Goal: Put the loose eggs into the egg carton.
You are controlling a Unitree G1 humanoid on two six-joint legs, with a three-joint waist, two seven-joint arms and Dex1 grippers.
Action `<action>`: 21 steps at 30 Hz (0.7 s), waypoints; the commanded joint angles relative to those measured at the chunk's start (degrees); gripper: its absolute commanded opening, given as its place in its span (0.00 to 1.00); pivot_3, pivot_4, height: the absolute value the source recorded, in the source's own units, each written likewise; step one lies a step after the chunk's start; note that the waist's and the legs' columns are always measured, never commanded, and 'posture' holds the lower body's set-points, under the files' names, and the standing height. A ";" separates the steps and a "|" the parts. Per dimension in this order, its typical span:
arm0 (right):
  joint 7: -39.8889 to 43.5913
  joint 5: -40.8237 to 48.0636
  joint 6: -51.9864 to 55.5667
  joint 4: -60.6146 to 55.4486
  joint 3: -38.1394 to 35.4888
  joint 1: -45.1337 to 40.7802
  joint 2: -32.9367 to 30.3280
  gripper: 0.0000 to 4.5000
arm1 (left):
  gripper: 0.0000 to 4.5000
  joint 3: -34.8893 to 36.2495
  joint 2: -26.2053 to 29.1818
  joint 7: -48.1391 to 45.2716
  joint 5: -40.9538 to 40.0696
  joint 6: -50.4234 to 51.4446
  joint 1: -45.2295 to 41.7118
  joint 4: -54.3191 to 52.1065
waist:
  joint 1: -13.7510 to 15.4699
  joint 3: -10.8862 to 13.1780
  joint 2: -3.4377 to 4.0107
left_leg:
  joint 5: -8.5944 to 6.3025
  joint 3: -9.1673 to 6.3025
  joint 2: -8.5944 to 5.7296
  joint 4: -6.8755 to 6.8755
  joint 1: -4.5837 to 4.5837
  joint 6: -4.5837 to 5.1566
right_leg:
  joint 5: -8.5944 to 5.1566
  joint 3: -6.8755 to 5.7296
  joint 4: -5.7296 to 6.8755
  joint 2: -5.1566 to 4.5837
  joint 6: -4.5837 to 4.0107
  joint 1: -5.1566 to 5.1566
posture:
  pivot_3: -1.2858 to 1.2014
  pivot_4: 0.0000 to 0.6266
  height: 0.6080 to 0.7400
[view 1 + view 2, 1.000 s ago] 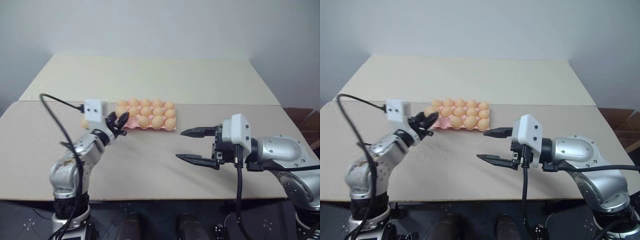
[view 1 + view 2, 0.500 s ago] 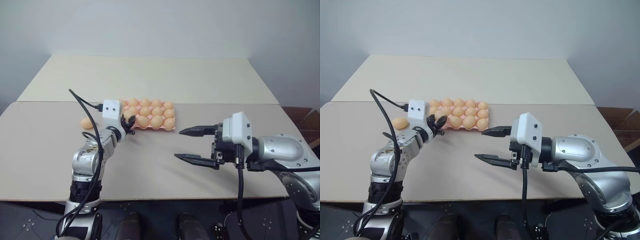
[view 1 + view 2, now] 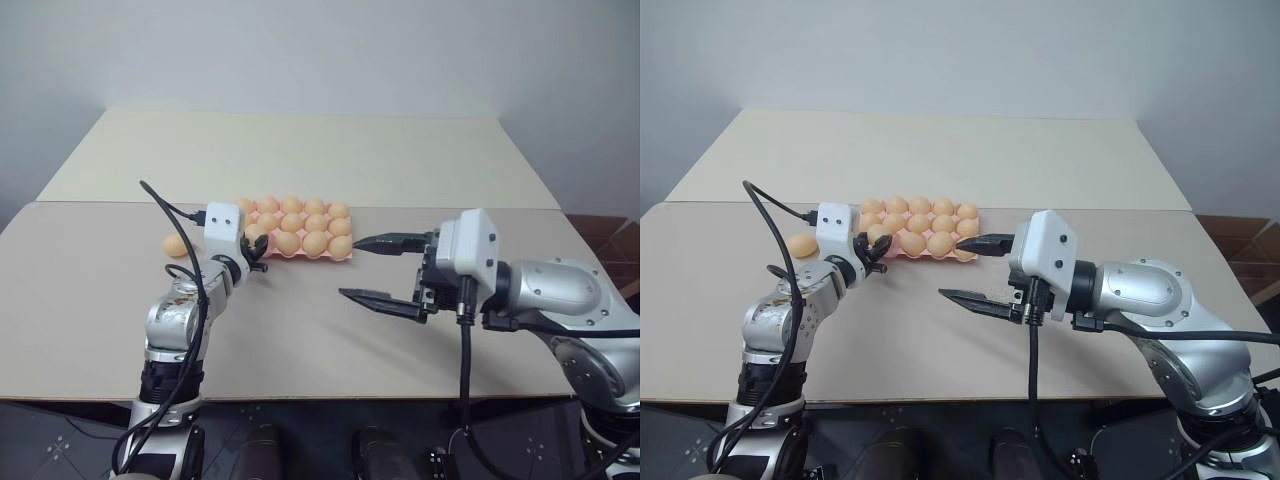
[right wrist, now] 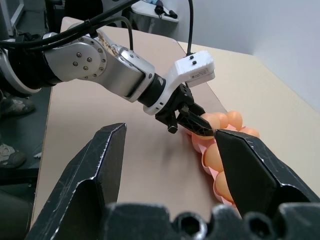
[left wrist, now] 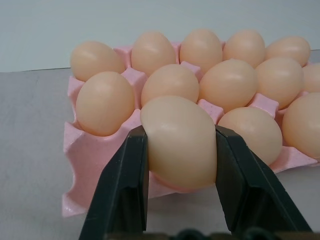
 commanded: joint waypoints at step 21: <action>0.35 0.29 -0.96 -1.34 -1.08 0.23 -0.35 0.75 | 1.00 2.92 -0.72 -0.72 -0.40 -1.96 2.73 -9.04 | -0.09 0.00 0.00 | 0.00 -0.01 0.01 0.00 0.00 0.00 | 0.00 0.01 0.00 0.00 0.00 0.00 | 0.52 0.24 1.00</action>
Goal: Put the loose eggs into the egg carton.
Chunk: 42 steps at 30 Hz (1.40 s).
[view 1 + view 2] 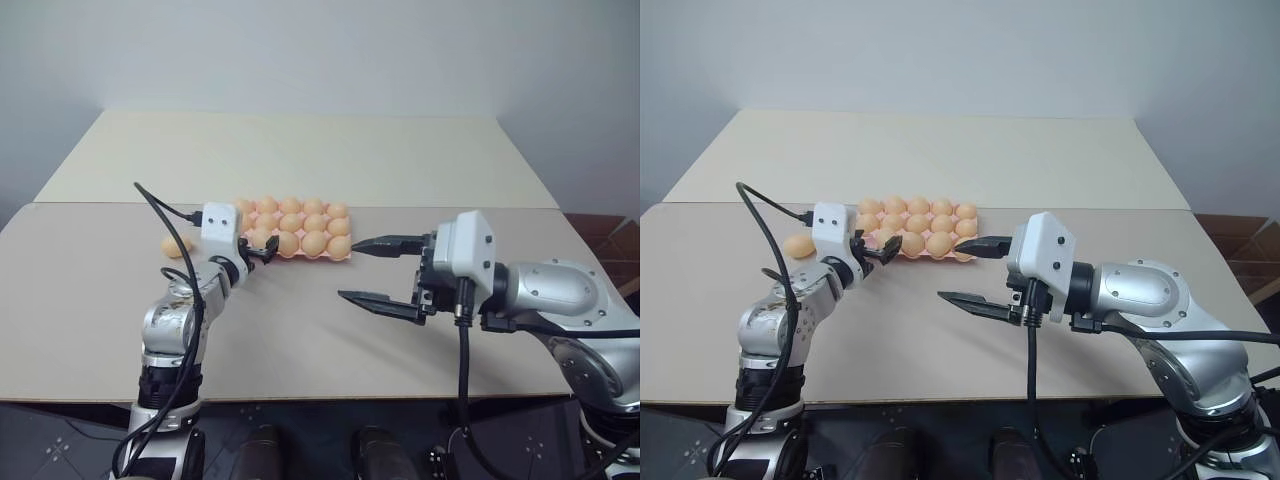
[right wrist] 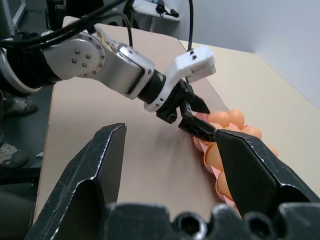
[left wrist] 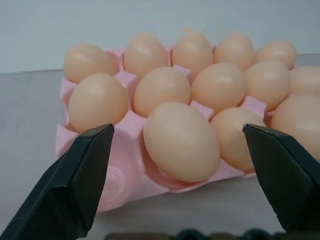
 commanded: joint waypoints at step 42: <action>-7.85 -1.16 -4.96 -6.45 -1.97 19.31 6.91 0.75 | 1.00 12.49 2.87 5.09 -6.78 -3.66 29.39 -25.56 | -0.28 0.01 0.02 | -0.01 0.05 0.06 0.00 0.10 0.02 | -0.01 0.01 -0.05 0.01 -0.03 0.09 | 0.52 0.24 1.00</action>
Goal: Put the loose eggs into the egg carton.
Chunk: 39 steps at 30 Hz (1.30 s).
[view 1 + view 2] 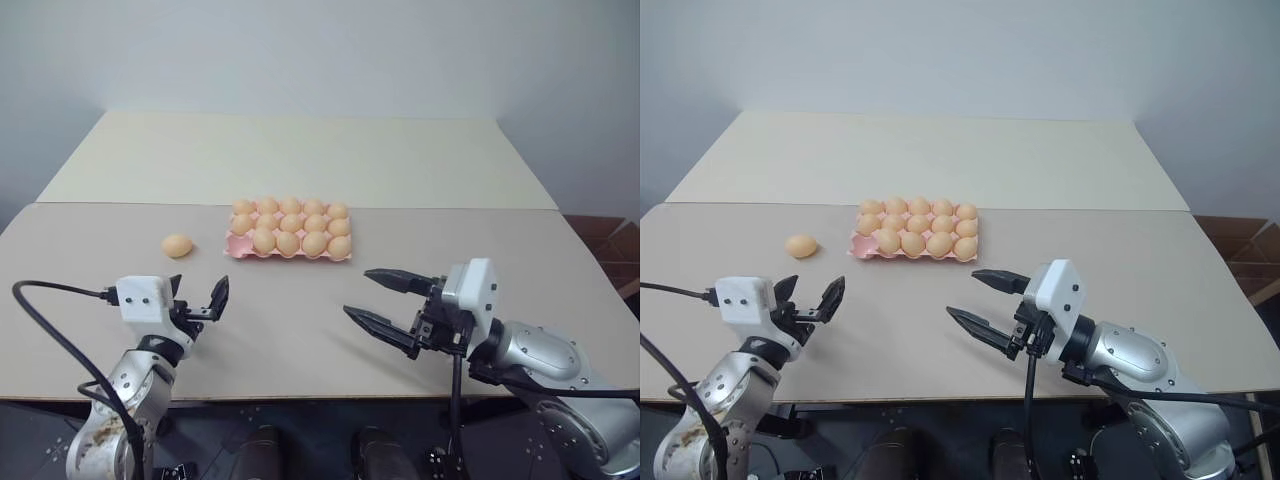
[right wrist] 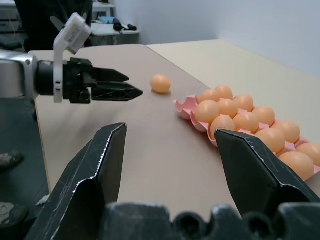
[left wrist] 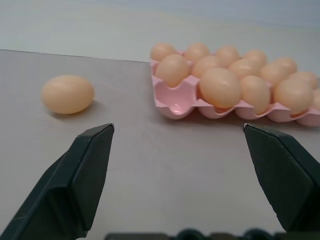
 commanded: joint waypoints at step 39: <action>1.58 -11.47 -1.91 8.59 11.37 -20.24 7.78 0.75 | 1.00 4.79 13.33 -1.64 4.59 3.66 -39.14 51.27 | -0.46 0.00 -0.01 | 0.00 -0.01 -0.03 0.00 -0.15 -0.01 | 0.02 -0.09 0.11 -0.03 0.02 -0.18 | 0.52 0.24 1.00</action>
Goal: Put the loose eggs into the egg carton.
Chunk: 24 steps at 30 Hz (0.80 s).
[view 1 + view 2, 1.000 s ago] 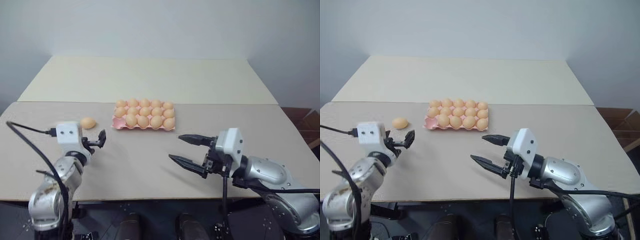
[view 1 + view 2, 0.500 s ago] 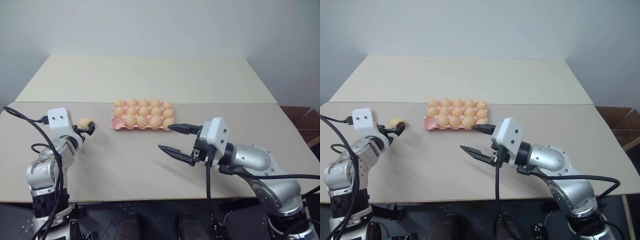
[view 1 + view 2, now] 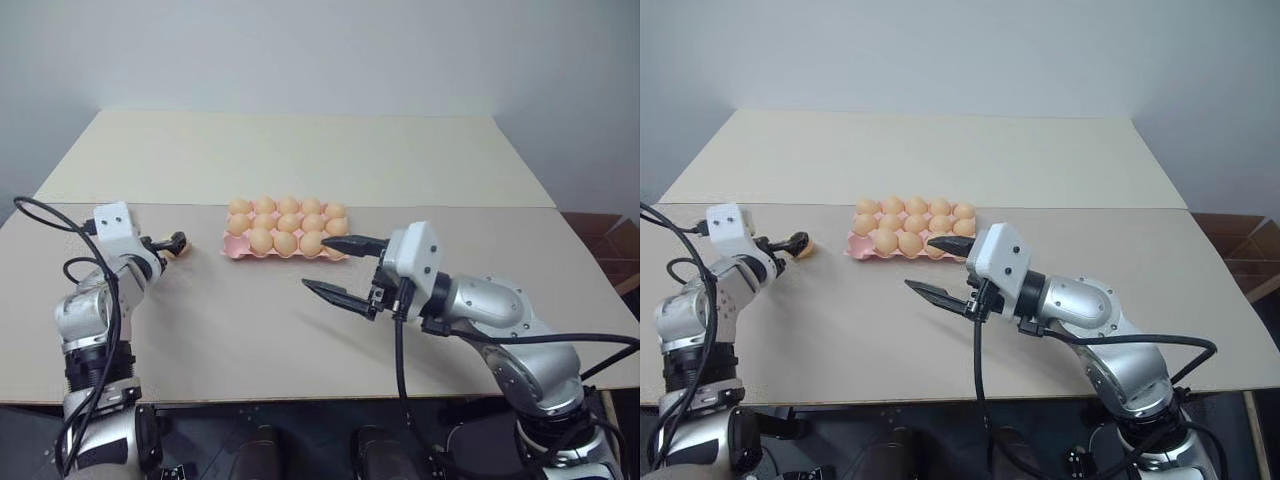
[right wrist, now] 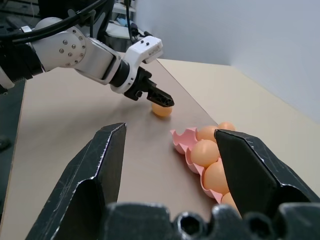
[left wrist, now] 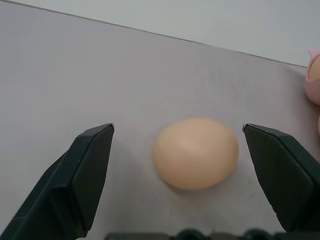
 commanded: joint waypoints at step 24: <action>0.43 0.55 -0.16 -2.90 -3.10 0.51 -0.62 0.75 | 0.44 -3.52 -0.66 -6.78 -5.70 2.52 11.45 -30.56 | 0.26 0.00 0.00 | 0.00 0.03 0.03 0.00 -0.23 -0.02 | 0.02 0.07 0.21 -0.06 -0.02 -0.32 | 0.52 0.24 1.00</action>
